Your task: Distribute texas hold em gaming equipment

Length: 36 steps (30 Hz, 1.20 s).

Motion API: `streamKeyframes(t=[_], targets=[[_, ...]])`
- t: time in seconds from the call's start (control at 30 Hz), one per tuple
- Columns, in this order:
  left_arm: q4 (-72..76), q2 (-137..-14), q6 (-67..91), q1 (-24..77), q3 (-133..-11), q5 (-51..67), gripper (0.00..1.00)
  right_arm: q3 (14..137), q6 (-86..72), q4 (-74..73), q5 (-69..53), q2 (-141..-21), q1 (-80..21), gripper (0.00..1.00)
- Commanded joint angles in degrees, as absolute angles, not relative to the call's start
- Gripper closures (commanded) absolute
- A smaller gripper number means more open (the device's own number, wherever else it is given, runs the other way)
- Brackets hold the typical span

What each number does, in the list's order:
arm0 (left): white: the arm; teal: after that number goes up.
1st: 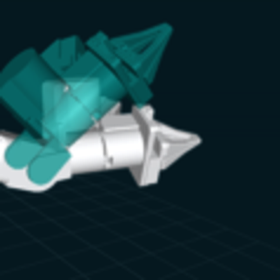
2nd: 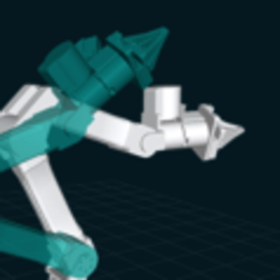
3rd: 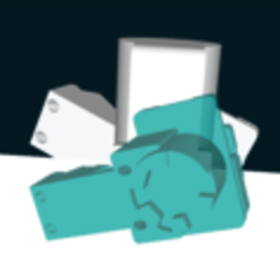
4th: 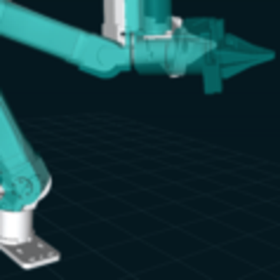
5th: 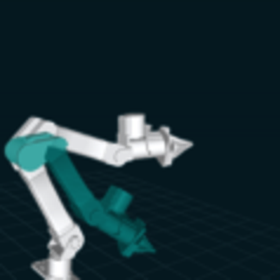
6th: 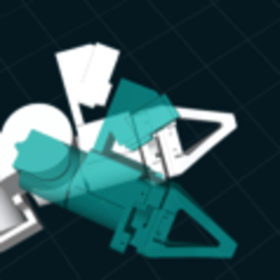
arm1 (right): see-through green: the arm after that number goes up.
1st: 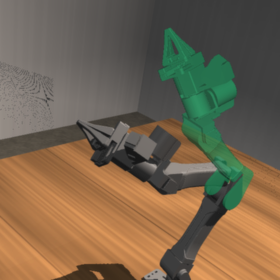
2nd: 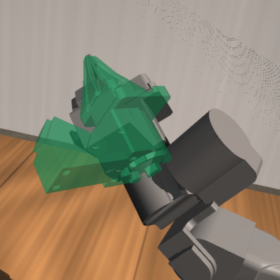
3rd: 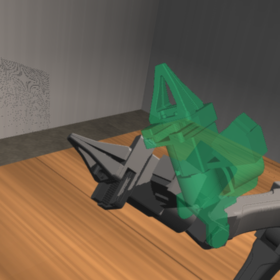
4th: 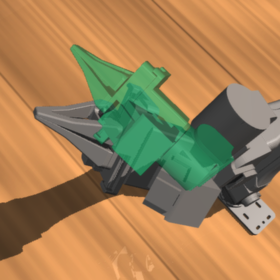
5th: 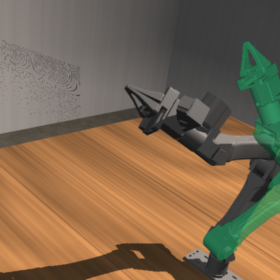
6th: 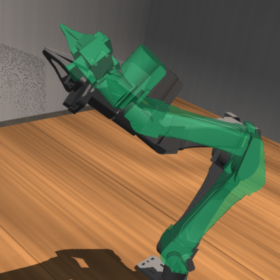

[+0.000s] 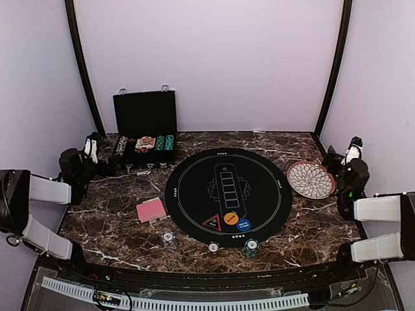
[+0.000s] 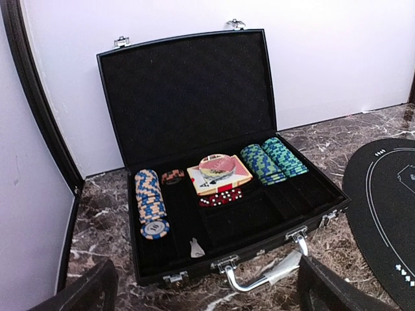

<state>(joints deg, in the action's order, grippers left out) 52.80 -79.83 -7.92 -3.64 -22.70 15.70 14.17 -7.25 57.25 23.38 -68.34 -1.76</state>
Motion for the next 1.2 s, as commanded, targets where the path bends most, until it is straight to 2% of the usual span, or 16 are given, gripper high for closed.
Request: streamKeyframes(t=[0.0,0.13,0.23,0.27,0.43,0.53,0.7,0.87,1.07,1.17], targets=[[30.51,-74.35,-11.97,-4.03,-30.96,16.61,0.01,18.05,-12.11,45.23,21.97,-61.65,-1.49,0.02],[16.22,-71.83,-11.79,-4.27,-38.83,15.47,0.01,25.25,-13.39,33.41,20.44,-58.25,-1.49,0.01],[4.80,-71.92,-11.04,-4.41,-44.70,13.95,0.01,32.70,-29.67,17.27,28.64,-58.39,-1.44,0.01],[0.76,-72.00,-10.82,-4.49,-47.41,13.57,0.01,34.32,-32.65,11.97,26.72,-58.47,-0.76,0.01],[-7.29,-70.95,-11.17,-4.78,-52.55,13.11,0.01,36.94,-31.31,7.70,5.95,-61.03,-1.51,0.02],[-9.98,-69.18,-12.16,-4.82,-53.09,14.31,0.01,40.02,-28.10,1.20,6.96,-63.64,-10.72,0.02],[-15.11,-69.66,-12.80,-4.81,-55.82,15.49,0.01,46.64,-25.79,-9.76,9.08,-71.88,-28.83,0.15],[-17.27,-69.32,-14.40,-4.82,-56.62,15.13,0.01,51.65,-27.30,-17.31,12.90,-77.99,-43.55,0.20],[-19.30,-68.64,-15.51,-4.79,-56.85,14.73,0.01,56.27,-29.72,-19.36,9.53,-85.99,-52.64,0.36],[-20.04,-68.29,-15.67,-4.83,-57.01,14.69,0.01,60.13,-29.82,-20.04,8.69,-92.06,-56.42,0.40]])
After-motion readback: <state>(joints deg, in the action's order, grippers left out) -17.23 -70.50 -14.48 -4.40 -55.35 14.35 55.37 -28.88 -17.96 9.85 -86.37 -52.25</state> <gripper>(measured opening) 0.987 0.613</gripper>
